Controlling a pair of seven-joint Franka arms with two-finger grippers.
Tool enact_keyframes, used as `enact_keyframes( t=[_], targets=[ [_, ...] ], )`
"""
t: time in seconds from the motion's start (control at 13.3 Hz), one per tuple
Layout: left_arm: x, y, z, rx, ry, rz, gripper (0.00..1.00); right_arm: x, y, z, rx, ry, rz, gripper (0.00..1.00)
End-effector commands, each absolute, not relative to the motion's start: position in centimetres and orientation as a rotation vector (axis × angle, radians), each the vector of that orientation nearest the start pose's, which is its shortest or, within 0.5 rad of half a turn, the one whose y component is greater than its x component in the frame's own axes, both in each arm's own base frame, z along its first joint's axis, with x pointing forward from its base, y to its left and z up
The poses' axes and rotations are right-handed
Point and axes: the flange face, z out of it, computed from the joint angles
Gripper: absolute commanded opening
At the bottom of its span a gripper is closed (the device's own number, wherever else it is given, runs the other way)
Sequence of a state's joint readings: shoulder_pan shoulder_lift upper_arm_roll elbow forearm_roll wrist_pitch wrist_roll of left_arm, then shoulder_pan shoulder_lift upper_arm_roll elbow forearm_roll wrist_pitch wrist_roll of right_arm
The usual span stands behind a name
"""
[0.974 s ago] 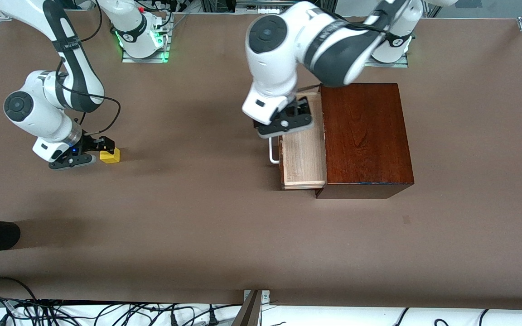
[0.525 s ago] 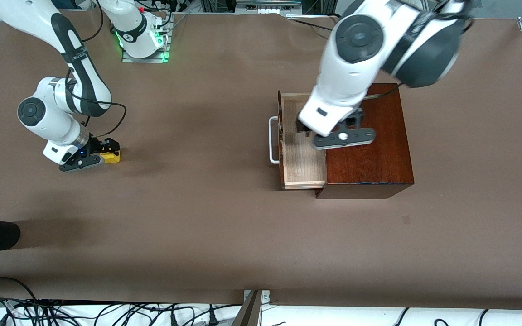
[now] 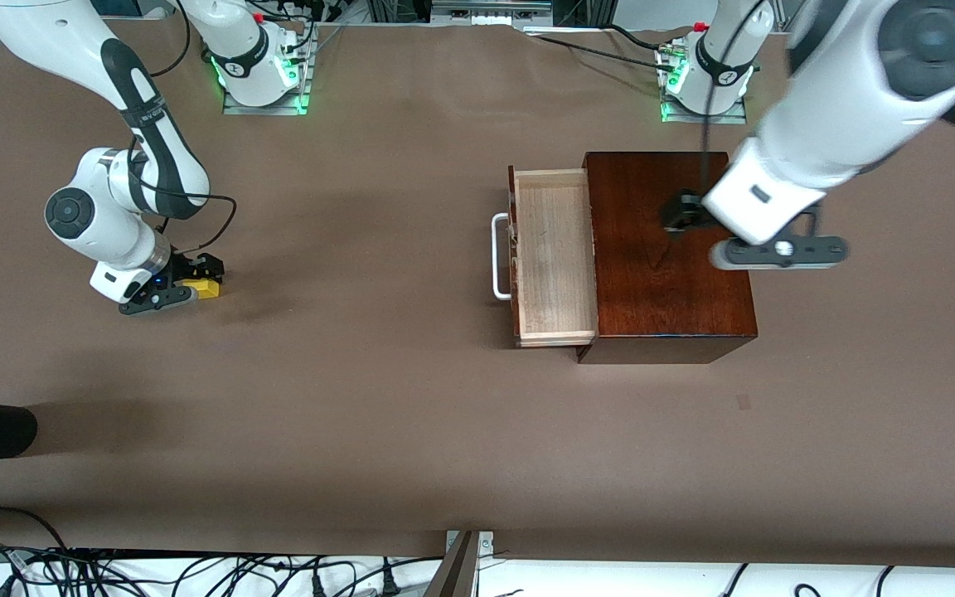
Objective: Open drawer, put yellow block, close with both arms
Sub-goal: 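Close the right gripper on the yellow cube and lift it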
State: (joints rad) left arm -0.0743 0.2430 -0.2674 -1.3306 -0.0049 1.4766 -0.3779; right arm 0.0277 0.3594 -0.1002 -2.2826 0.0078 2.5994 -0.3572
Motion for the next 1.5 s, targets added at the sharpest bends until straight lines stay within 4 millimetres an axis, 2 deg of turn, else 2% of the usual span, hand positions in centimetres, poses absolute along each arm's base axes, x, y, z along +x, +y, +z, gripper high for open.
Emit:
enact_keyframes(
  t=[0.0, 0.07, 0.15, 0.22, 0.3, 0.37, 0.6, 0.75, 0.9, 1.12, 1.27, 1.42],
  targets=[
    [55.5, -16.3, 59.9, -3.17, -0.035, 0.178, 1.0, 52.3, -4.5, 18.7, -3.128, -0.463, 0.065, 1.0],
    [54.7, -15.9, 59.7, -3.17, -0.047, 0.185, 1.0, 52.3, -4.5, 18.4, -3.128, -0.463, 0.067, 0.93],
    [54.6, -15.2, 59.5, -3.169, -0.062, 0.174, 1.0, 52.3, -4.5, 18.3, -3.128, -0.463, 0.067, 0.74],
    [54.6, -14.8, 59.2, -3.168, -0.073, 0.171, 1.0, 52.2, -4.5, 18.1, -3.128, -0.463, 0.072, 0.39],
    [54.8, -14.1, 59.2, -3.168, -0.077, 0.173, 1.0, 52.2, -4.5, 18.1, -3.128, -0.463, 0.072, 0.16],
    [54.9, -13.2, 59.2, -3.17, -0.063, 0.171, 1.0, 52.2, -4.5, 18.1, -3.128, -0.461, 0.074, 0.08],
    [55.7, -9.2, 59.0, -3.18, -0.042, 0.172, 1.0, 52.6, -4.4, 19.1, -3.13, -0.455, 0.055, 0.06],
    [55.4, -7.7, 59.2, -3.187, -0.031, 0.136, 1.0, 53.3, -4.0, 21.9, -3.124, -0.472, 0.037, 0.06],
    [55.8, -5.5, 59.2, -3.191, -0.037, 0.104, 1.0, 54.6, -3.6, 25.8, -3.116, -0.474, 0.049, 0.07],
    [55.6, -4.4, 59.4, -3.172, -0.058, 0.092, 1.0, 57.6, -2.9, 32.8, -3.103, -0.5, 0.071, 0.07],
    [55.7, -3.9, 59.6, -3.169, -0.077, 0.087, 1.0, 59.6, -0.8, 36.9, -3.088, -0.546, 0.067, 0.07],
    [55.8, -3.9, 60.1, -3.17, -0.079, 0.075, 1.0, 61.3, 2.2, 40.5, -3.067, -0.62, 0.043, 0.07]
  ],
)
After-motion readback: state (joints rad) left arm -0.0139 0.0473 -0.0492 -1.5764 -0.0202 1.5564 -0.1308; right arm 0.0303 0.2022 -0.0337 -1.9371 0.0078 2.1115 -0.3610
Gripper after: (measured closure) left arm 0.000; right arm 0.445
